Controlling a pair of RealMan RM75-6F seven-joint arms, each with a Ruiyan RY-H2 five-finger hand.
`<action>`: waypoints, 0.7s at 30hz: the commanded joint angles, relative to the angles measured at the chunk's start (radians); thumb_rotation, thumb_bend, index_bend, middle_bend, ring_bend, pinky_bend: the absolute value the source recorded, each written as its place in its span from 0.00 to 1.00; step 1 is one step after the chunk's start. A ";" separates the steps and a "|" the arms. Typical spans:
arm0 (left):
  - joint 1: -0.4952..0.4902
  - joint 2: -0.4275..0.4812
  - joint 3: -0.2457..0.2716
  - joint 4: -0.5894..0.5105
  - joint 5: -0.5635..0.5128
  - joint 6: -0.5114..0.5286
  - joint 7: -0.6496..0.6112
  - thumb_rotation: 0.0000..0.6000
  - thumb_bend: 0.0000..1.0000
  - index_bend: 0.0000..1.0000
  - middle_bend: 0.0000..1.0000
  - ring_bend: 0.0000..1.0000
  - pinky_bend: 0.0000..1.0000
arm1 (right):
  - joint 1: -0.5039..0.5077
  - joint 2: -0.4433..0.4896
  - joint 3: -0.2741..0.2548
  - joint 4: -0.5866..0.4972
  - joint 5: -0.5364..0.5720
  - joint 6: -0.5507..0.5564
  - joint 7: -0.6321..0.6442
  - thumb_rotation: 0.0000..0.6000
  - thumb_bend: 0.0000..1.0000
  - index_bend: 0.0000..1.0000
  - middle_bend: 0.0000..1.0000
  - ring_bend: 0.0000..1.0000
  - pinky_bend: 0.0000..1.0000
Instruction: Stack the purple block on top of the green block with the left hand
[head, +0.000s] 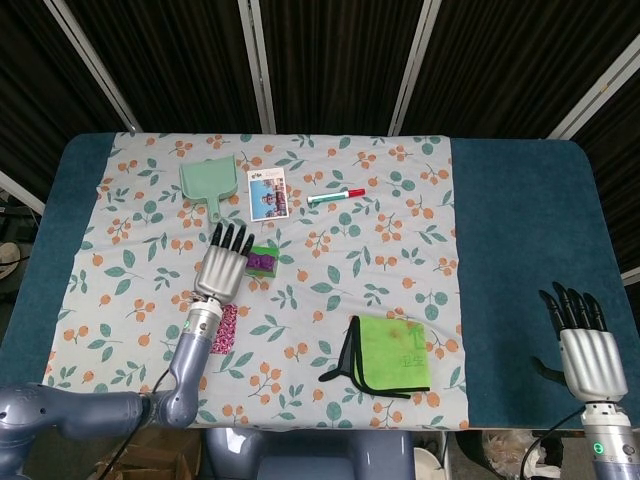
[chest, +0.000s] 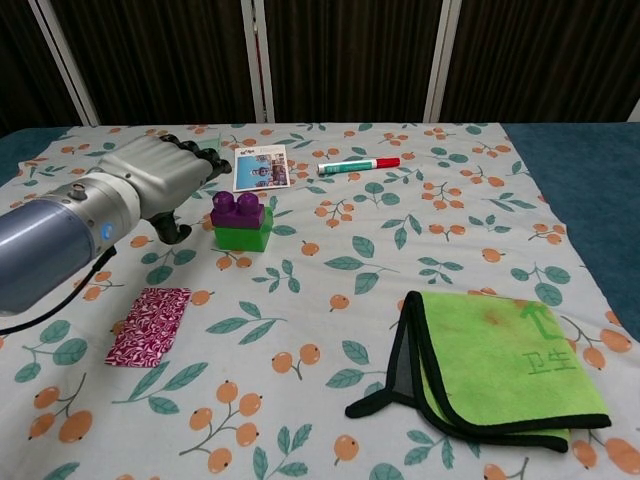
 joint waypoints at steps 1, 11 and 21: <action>0.002 -0.020 0.014 0.031 0.024 -0.013 -0.017 1.00 0.42 0.00 0.00 0.00 0.00 | 0.000 0.001 0.000 0.002 0.002 -0.001 0.001 1.00 0.17 0.10 0.05 0.01 0.05; 0.004 -0.044 0.007 0.052 0.033 -0.002 -0.002 1.00 0.43 0.00 0.00 0.00 0.00 | 0.000 0.006 0.002 0.002 0.000 0.001 0.016 1.00 0.17 0.10 0.05 0.01 0.05; 0.007 -0.060 0.011 0.083 0.026 -0.017 0.017 1.00 0.43 0.00 0.00 0.00 0.00 | -0.002 0.005 0.000 0.003 -0.006 0.006 0.019 1.00 0.17 0.10 0.05 0.01 0.05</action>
